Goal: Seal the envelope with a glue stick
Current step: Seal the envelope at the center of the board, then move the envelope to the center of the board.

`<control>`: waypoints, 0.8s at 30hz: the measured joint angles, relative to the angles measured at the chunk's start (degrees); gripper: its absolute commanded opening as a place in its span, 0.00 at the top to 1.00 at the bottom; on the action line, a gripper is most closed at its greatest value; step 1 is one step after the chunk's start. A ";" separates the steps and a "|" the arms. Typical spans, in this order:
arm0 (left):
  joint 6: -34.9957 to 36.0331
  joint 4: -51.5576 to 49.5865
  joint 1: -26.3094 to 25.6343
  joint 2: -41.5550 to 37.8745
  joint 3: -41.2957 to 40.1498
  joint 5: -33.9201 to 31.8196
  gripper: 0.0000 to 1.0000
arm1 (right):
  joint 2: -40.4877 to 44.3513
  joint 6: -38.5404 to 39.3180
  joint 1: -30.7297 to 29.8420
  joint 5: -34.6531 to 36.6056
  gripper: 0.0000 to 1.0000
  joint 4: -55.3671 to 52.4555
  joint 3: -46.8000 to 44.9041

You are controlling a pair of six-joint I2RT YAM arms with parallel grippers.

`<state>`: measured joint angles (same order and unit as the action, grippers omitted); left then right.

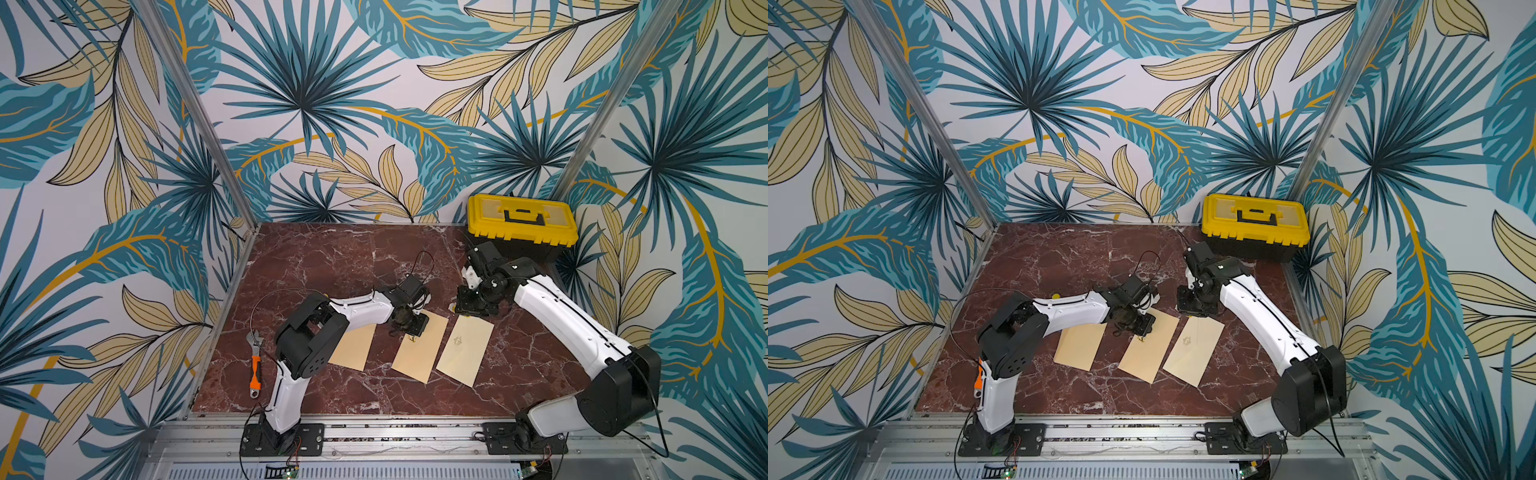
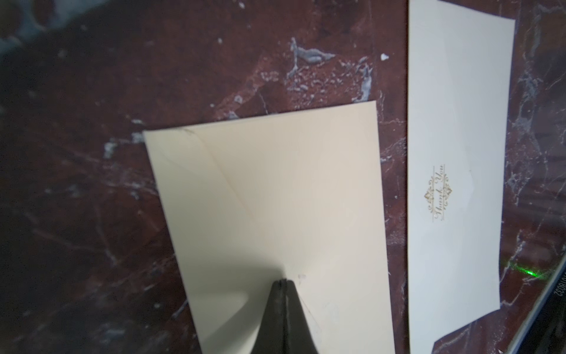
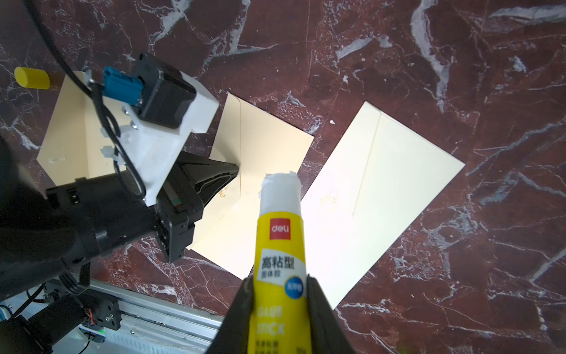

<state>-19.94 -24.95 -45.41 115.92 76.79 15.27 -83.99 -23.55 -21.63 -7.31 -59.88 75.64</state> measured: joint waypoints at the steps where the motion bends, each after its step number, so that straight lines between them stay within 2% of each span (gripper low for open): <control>1: 0.00 -0.46 -0.04 -0.24 0.00 -0.11 0.96 | 0.00 0.02 0.00 0.00 1.00 0.00 0.00; 11: -0.44 -3.15 -1.18 -6.71 0.00 -0.55 0.95 | 0.00 0.02 0.00 0.00 1.00 0.02 0.00; 24: -1.55 -2.01 -2.36 -3.10 -4.09 0.61 0.96 | 0.00 0.02 0.00 0.00 1.00 -0.04 0.00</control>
<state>-21.50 -26.96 -47.77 112.81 72.71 15.88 -83.99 -23.53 -21.63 -7.31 -59.92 75.64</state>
